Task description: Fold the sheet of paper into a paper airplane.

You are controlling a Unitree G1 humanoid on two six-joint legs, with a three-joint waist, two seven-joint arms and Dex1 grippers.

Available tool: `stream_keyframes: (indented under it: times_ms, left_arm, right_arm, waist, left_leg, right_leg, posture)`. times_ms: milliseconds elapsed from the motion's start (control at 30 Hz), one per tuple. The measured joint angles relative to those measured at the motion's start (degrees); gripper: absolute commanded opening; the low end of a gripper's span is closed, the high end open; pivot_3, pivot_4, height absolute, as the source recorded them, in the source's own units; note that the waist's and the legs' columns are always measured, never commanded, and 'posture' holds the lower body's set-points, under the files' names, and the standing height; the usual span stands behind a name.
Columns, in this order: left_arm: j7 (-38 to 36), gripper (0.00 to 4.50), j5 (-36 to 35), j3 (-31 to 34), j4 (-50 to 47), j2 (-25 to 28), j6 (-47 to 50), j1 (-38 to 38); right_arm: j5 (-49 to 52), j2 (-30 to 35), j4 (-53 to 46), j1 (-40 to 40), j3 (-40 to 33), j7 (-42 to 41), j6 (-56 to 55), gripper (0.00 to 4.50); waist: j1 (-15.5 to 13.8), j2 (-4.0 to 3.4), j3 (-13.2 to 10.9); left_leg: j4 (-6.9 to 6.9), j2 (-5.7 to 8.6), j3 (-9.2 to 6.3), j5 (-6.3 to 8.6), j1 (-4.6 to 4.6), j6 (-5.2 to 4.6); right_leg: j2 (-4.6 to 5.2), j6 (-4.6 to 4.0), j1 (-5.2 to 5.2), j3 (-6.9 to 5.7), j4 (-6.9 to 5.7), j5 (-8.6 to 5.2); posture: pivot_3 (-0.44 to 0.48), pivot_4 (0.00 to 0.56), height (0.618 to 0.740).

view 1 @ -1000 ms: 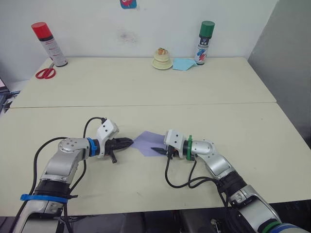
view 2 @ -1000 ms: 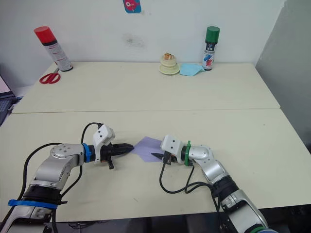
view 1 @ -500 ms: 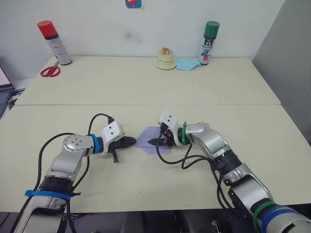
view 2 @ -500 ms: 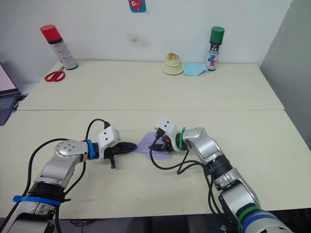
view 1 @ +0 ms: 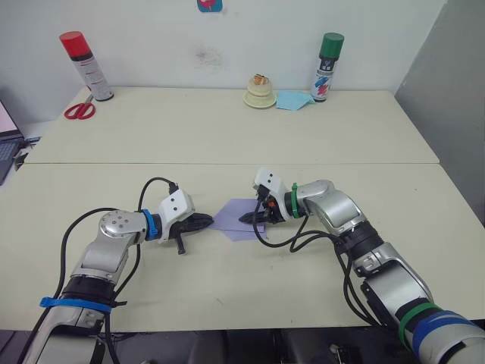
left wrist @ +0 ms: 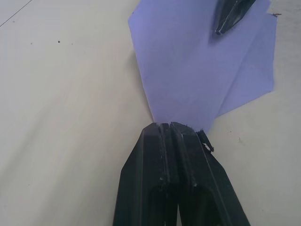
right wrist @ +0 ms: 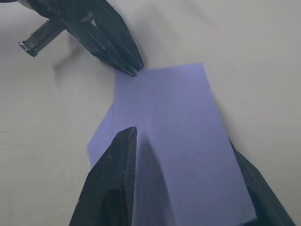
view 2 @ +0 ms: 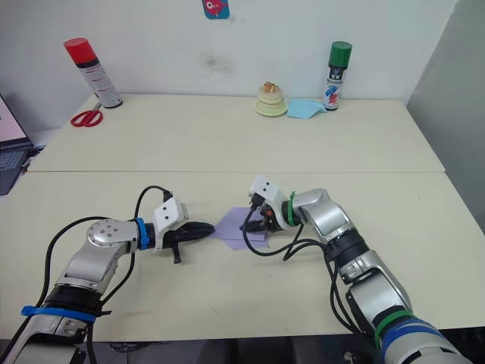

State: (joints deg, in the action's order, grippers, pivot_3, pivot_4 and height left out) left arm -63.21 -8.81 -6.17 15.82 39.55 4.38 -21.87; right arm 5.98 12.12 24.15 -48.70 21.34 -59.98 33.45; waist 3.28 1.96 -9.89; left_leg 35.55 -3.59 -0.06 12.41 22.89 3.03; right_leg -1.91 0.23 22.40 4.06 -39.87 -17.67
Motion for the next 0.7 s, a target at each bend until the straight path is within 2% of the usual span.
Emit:
stream_keyframes:
  times_ms: [133, 333, 467, 567, 700]
  left_arm:
    - [-0.1, 0.36, 0.1, -0.1, 0.2, 0.0, -0.9, 0.0]
    - [-1.5, 0.36, 0.3, -0.4, 1.0, -0.1, -2.2, -0.5]
    - [-2.0, 0.36, 0.5, -0.6, 1.7, -0.1, -2.8, -1.0]
    - [-2.1, 0.36, 0.5, -0.6, 1.7, 0.0, -3.0, -0.9]
    - [-2.1, 0.36, 0.5, -0.5, 1.7, 0.0, -3.3, -0.8]
  right_arm:
    - [0.9, -1.9, 3.3, -2.9, -1.1, -1.2, -2.0, 1.94]
    - [0.9, -6.7, 15.3, -7.9, -2.1, -2.6, -6.5, 1.94]
    - [-0.3, -7.3, 21.5, -9.5, -2.7, -2.6, -9.6, 1.94]
    - [-0.7, -7.6, 23.3, -9.5, -3.1, -2.6, -11.3, 1.35]
    - [-0.9, -7.8, 23.6, -9.5, -3.3, -2.6, -12.5, 0.02]
  waist:
    - [0.0, -0.01, 0.0]
    - [0.0, -0.01, 0.0]
    - [0.0, -0.01, 0.0]
    - [0.0, -0.02, 0.0]
    - [0.0, -0.02, 0.0]
  left_leg:
    - [0.00, 0.00, 0.00, 0.00, 0.01, 0.00]
    - [0.01, 0.01, 0.01, 0.00, 0.01, 0.00]
    - [0.01, -0.01, 0.01, 0.00, -0.01, 0.00]
    - [0.00, -0.02, 0.00, 0.00, -0.01, -0.01]
    - [0.01, -0.03, 0.00, 0.00, -0.01, 0.00]
  right_leg:
    - [0.00, 0.00, 0.00, -0.01, 0.00, 0.00]
    - [0.00, -0.01, -0.01, -0.01, 0.00, 0.00]
    - [0.00, -0.01, 0.00, 0.00, -0.02, 0.01]
    - [0.00, -0.01, 0.00, -0.01, -0.02, 0.01]
    - [0.00, -0.01, 0.00, 0.00, -0.02, 0.01]
  posture:
    - [0.000, 0.150, 0.737]
    - [0.000, 0.150, 0.737]
    - [0.000, 0.150, 0.737]
    - [0.000, 0.150, 0.737]
    - [0.000, 0.150, 0.737]
